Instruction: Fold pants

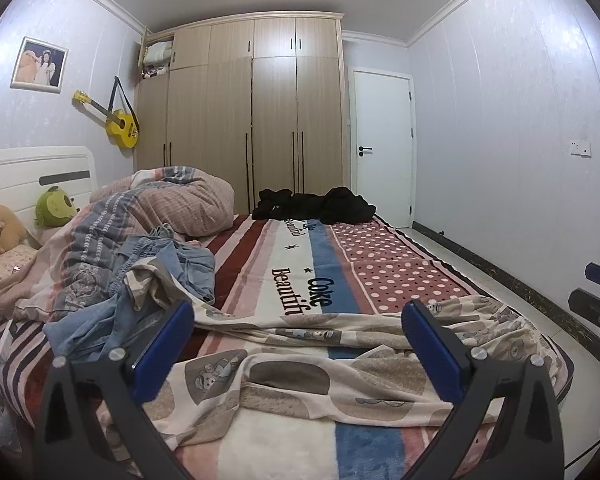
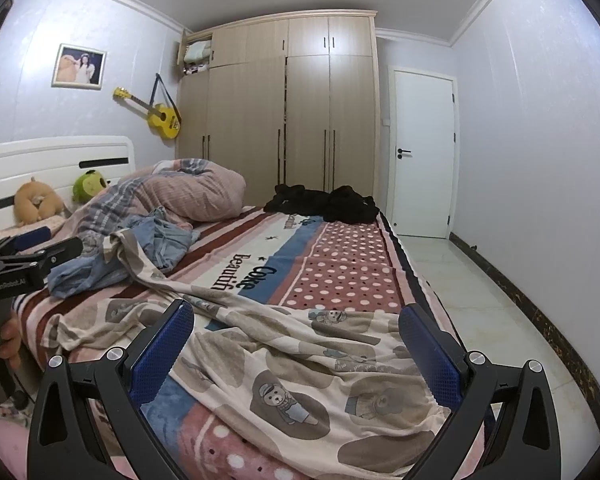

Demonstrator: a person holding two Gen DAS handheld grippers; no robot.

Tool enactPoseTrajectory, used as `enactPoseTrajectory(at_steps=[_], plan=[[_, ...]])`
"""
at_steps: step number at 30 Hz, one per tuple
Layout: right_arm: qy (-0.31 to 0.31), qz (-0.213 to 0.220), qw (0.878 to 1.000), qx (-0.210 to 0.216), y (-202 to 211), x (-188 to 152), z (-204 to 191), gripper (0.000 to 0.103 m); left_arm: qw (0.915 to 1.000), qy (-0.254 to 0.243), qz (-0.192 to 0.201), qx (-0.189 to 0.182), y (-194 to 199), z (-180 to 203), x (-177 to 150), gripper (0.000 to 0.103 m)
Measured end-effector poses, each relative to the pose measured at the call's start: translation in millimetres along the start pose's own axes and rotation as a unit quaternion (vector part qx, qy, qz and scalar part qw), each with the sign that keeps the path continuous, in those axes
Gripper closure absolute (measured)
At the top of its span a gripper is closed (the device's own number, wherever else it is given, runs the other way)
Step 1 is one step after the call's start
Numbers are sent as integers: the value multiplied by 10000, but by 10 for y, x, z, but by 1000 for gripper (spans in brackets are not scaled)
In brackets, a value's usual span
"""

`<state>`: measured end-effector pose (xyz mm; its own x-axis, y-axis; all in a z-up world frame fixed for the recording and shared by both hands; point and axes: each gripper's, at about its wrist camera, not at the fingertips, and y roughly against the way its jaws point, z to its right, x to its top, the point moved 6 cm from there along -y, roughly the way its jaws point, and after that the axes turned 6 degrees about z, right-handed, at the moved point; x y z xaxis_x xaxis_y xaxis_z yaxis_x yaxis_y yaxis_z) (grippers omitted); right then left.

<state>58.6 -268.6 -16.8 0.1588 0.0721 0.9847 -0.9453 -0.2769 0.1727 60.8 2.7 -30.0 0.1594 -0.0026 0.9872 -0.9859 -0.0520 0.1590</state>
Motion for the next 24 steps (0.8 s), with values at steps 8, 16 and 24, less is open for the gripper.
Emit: enactPoseTrajectory(at_steps=[8, 16, 24], plan=[[0, -3, 10000, 8, 2, -2, 6, 1, 10000, 5, -6, 0, -15, 6, -13, 1], [-5, -3, 10000, 2, 10, -7, 17, 1, 10000, 6, -9, -10, -11, 4, -12, 1], [-8, -10, 10000, 14, 12, -6, 18, 1, 10000, -6, -4, -46, 0, 13, -3, 1]])
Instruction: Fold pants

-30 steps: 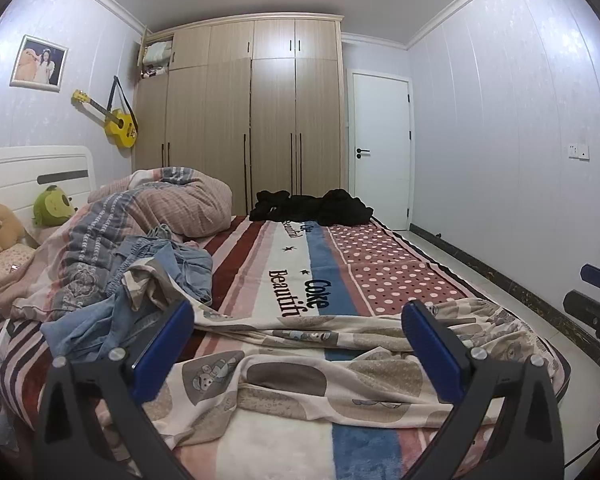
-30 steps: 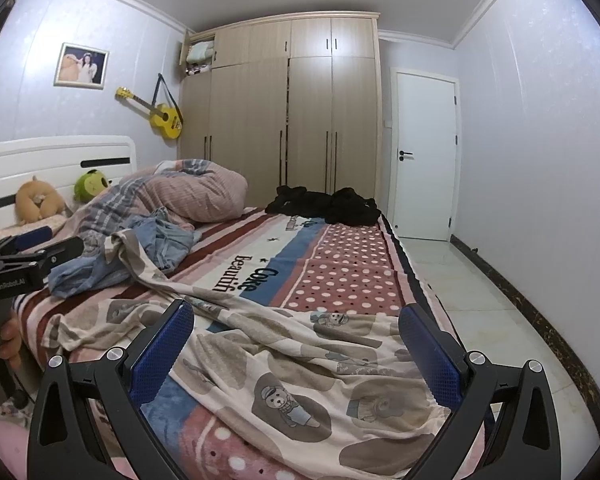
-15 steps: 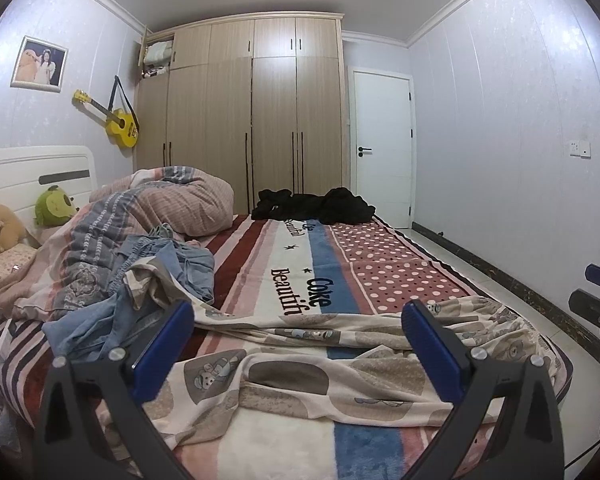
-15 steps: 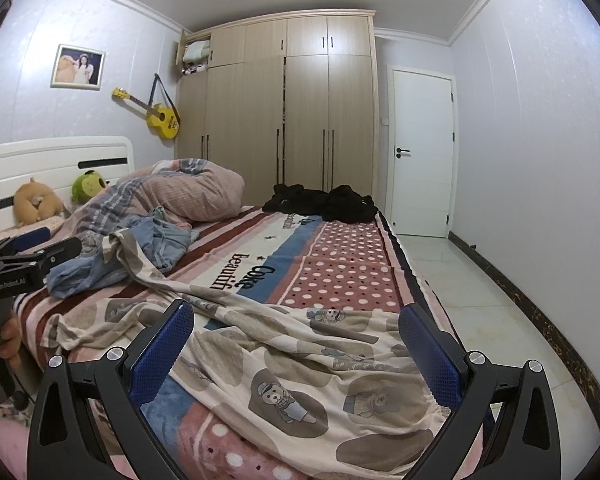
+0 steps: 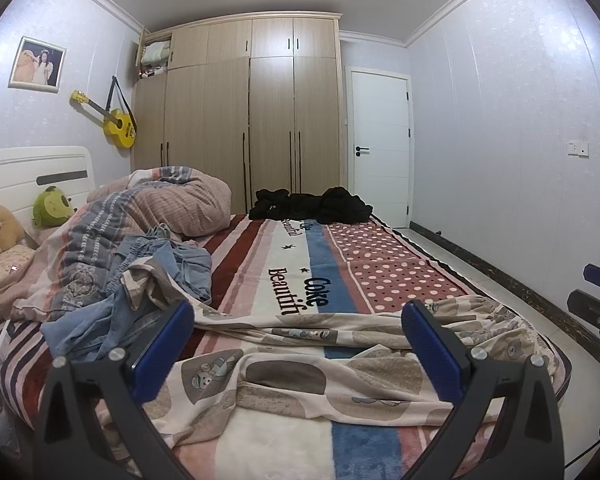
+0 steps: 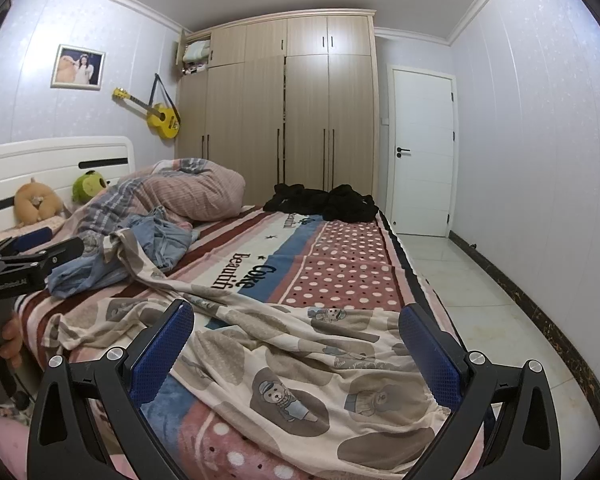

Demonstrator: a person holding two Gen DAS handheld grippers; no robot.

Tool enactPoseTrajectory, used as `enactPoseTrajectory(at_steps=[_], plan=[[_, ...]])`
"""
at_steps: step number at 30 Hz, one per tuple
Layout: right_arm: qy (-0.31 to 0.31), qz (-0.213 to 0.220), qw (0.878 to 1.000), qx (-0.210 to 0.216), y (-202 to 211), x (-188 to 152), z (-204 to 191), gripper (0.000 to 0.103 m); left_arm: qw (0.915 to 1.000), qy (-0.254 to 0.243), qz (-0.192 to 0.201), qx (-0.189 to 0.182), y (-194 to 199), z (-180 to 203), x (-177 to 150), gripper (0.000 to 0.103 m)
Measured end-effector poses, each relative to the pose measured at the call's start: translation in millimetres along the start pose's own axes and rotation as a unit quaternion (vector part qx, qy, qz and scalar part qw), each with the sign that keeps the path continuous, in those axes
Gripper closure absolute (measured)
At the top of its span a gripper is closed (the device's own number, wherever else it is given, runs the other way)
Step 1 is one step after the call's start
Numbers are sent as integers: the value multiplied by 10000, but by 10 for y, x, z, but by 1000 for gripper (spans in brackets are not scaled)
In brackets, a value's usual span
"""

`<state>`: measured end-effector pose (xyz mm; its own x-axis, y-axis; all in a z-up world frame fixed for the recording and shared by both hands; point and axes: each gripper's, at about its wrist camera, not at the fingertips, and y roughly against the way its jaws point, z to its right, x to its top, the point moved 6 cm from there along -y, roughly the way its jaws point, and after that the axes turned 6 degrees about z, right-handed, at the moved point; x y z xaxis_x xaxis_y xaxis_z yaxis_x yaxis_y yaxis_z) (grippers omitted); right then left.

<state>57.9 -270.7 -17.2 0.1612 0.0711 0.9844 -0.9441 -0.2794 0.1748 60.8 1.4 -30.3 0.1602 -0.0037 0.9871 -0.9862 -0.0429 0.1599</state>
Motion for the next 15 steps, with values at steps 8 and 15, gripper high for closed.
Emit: enactPoseTrajectory(at_steps=[8, 15], plan=[[-5, 5, 10000, 4, 1, 1, -5, 1, 10000, -5, -5, -1, 0, 11, 0, 1], [19, 47, 10000, -45, 13, 8, 12, 1, 10000, -11, -4, 10, 3, 14, 7, 1]])
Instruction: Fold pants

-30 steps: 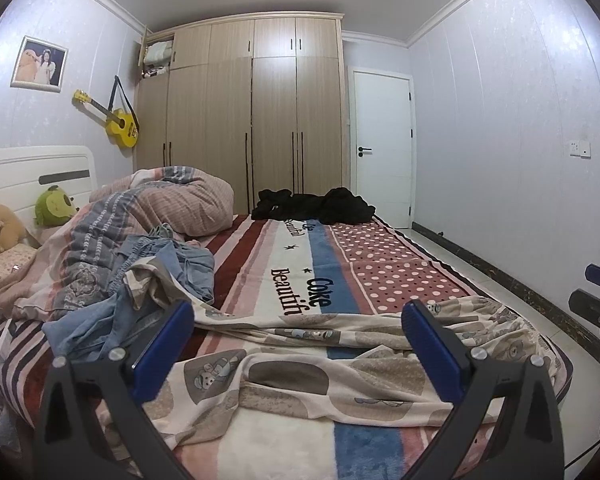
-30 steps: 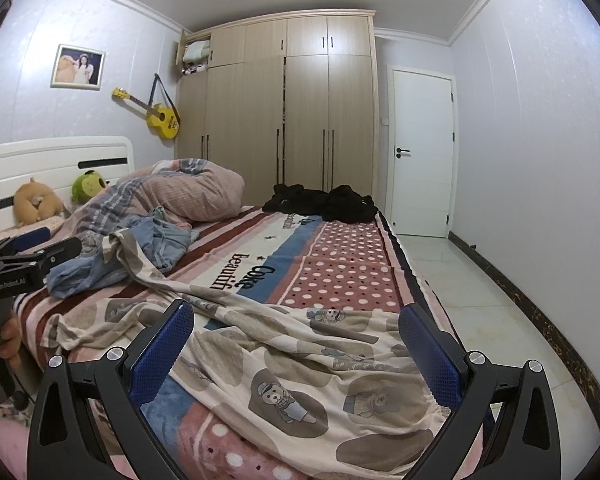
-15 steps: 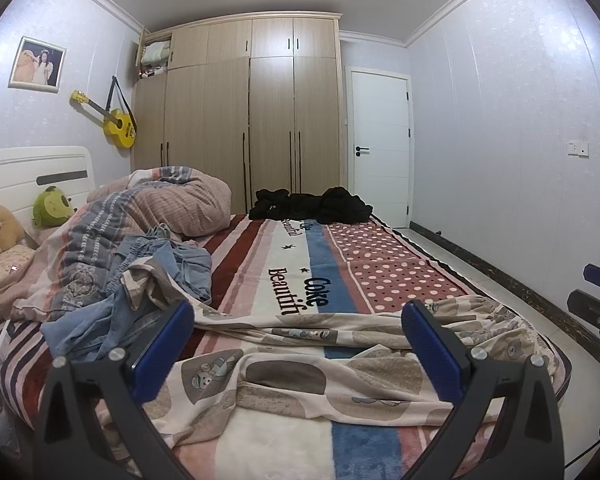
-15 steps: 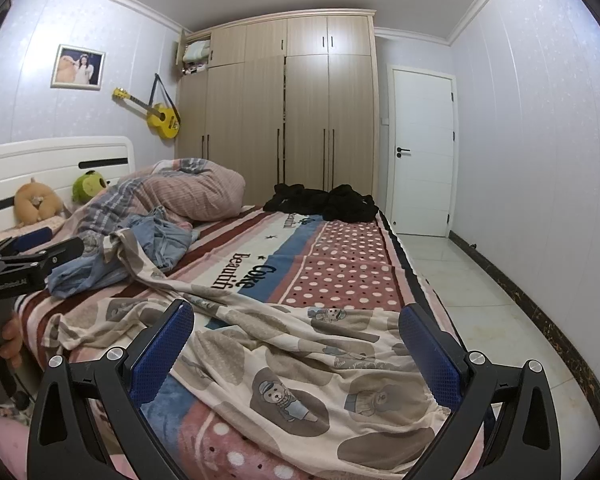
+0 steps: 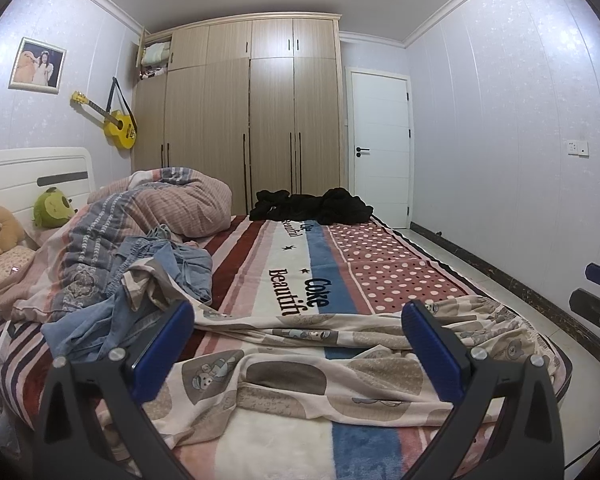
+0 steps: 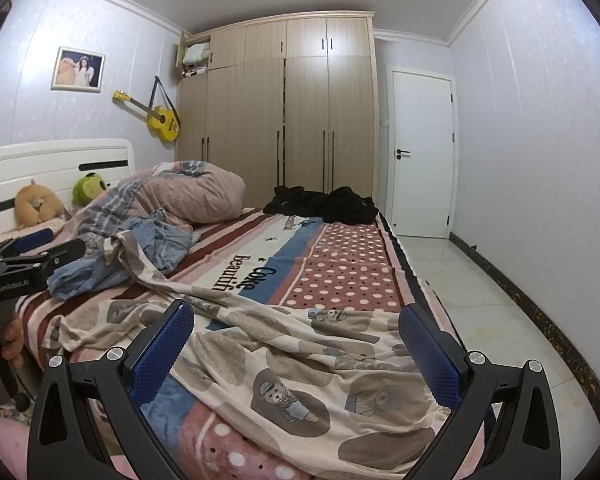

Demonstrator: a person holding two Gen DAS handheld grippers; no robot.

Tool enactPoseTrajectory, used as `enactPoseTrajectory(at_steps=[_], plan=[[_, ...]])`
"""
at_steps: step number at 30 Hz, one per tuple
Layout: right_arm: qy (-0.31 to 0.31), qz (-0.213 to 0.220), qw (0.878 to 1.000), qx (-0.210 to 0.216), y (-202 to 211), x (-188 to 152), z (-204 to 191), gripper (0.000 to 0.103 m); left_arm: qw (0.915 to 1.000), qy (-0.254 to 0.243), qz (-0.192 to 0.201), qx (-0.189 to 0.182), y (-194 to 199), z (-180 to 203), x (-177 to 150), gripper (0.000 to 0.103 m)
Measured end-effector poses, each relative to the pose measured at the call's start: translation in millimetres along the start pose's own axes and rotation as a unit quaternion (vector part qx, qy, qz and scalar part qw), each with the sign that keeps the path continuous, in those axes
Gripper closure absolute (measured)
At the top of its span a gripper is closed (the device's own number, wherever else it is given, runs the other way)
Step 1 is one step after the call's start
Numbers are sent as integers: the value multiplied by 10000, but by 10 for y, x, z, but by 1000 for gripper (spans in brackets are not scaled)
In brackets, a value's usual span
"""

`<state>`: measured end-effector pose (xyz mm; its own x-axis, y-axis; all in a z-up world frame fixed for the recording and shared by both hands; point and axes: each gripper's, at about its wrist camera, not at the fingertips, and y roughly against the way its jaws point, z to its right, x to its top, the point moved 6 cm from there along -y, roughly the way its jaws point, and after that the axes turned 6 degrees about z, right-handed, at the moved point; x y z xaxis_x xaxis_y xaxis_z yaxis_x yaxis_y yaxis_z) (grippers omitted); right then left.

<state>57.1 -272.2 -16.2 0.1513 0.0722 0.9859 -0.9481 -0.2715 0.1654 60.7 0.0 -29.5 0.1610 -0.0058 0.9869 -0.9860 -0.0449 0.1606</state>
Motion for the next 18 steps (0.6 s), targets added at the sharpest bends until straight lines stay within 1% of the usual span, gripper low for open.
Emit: enactPoseTrajectory(at_steps=[7, 10, 12, 15, 18], plan=[[22, -70, 9999, 109, 42, -42, -52, 1, 10000, 31, -4, 20, 1, -8, -6, 1], [74, -52, 9999, -55, 54, -58, -55, 1, 10000, 58, -7, 24, 4, -36, -15, 1], [94, -73, 9999, -117, 26, -56, -83, 1, 9999, 139, -23, -47, 0, -67, -30, 1], [30, -216, 9996, -169, -7, -100, -64, 1, 9995, 292, -23, -129, -3, -147, -73, 1], [-118, -517, 9984, -190, -89, -218, 14, 1, 9989, 457, 57, 31, 37, -316, -158, 1]])
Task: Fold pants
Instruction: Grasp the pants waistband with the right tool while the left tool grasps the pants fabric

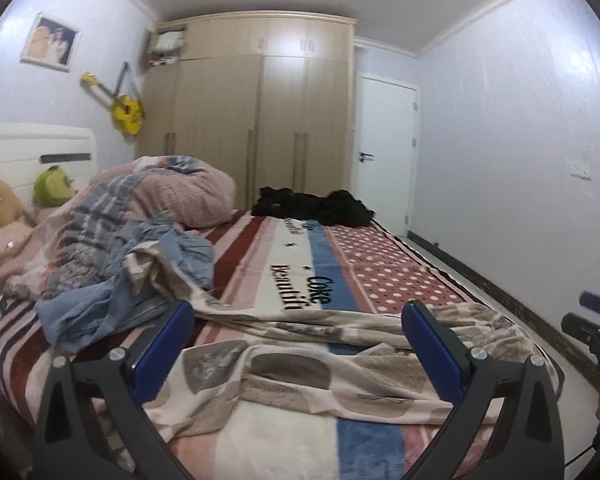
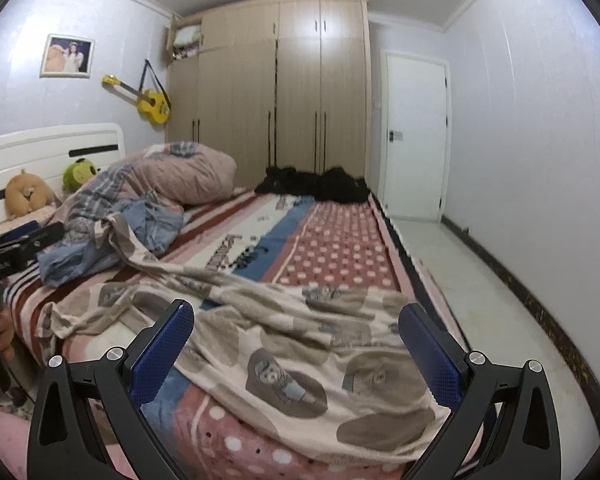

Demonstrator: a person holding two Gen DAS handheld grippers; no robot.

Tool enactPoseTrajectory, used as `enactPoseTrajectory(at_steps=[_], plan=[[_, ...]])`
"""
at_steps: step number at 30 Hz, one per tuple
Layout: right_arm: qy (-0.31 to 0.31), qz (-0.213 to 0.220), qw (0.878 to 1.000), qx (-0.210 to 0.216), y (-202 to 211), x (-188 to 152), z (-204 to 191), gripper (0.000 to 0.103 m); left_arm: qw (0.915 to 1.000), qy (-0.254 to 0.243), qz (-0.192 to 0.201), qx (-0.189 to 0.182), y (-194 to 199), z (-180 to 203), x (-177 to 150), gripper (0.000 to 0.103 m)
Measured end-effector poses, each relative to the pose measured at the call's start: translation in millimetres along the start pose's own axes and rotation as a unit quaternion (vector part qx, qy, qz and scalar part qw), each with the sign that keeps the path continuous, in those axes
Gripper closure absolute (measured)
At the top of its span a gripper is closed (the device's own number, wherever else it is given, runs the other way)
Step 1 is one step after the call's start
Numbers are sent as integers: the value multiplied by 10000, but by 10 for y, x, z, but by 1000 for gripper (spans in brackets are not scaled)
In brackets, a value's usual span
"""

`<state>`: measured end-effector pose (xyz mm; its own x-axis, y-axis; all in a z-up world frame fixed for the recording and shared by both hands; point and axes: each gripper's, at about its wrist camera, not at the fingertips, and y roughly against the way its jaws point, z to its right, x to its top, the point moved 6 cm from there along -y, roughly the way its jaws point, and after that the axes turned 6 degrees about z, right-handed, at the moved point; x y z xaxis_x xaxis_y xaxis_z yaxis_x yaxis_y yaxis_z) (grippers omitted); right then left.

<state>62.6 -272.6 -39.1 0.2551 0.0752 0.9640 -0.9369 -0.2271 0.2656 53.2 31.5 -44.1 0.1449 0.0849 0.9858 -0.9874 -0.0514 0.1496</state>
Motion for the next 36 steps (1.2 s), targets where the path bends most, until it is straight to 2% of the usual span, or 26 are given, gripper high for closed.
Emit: enactPoseTrajectory(at_steps=[3, 6, 8, 10, 13, 17, 21, 23, 26, 28, 29, 30, 31, 33, 36], plan=[[-202, -267, 9994, -89, -90, -114, 103, 1, 9996, 165, -222, -7, -30, -259, -152, 1], [-501, -623, 9967, -106, -214, -318, 220, 1, 9982, 355, -459, 143, -56, -593, -377, 1], [-618, -803, 9947, -177, -296, -465, 280, 1, 9954, 507, -788, 196, -102, -833, -580, 1], [-734, -958, 9925, -171, -367, -580, 315, 2, 9917, 688, -1048, 292, -147, -1018, -764, 1], [-1109, -1313, 9851, 7, -503, -836, 332, 10, 9843, 1001, -1421, 295, -202, -1241, -1059, 1], [-1447, -1664, 9753, 107, -602, -1101, 309, 10, 9738, 1431, -1755, 207, -251, -1423, -1429, 3], [-1742, -1964, 9647, 182, -666, -1362, 291, 10, 9628, 1735, -2065, 177, -352, -1507, -1682, 22], [-1858, -2056, 9606, 210, -691, -1450, 284, 10, 9603, 1823, -2103, 166, -417, -1538, -1744, 24], [-1974, -2080, 9579, 118, -716, -1518, 328, 11, 9576, 1948, -2117, 162, -504, -1597, -1769, 40], [-2010, -2032, 9583, 31, -722, -1502, 378, 12, 9580, 1934, -2108, 213, -552, -1653, -1759, 66], [-2033, -2006, 9584, -14, -724, -1496, 411, 12, 9584, 1903, -2111, 273, -588, -1692, -1741, 73], [-2090, -1970, 9579, -65, -725, -1485, 460, 12, 9591, 1862, -2106, 328, -617, -1731, -1707, 87], [-2130, -1948, 9574, -83, -727, -1478, 486, 12, 9609, 1823, -2054, 341, -635, -1765, -1651, 95], [-2226, -1903, 9561, -129, -732, -1456, 559, 12, 9648, 1742, -1924, 432, -672, -1848, -1541, 100], [-2213, -1832, 9576, -222, -733, -1416, 637, 12, 9704, 1527, -1703, 774, -740, -2025, -1334, 101]])
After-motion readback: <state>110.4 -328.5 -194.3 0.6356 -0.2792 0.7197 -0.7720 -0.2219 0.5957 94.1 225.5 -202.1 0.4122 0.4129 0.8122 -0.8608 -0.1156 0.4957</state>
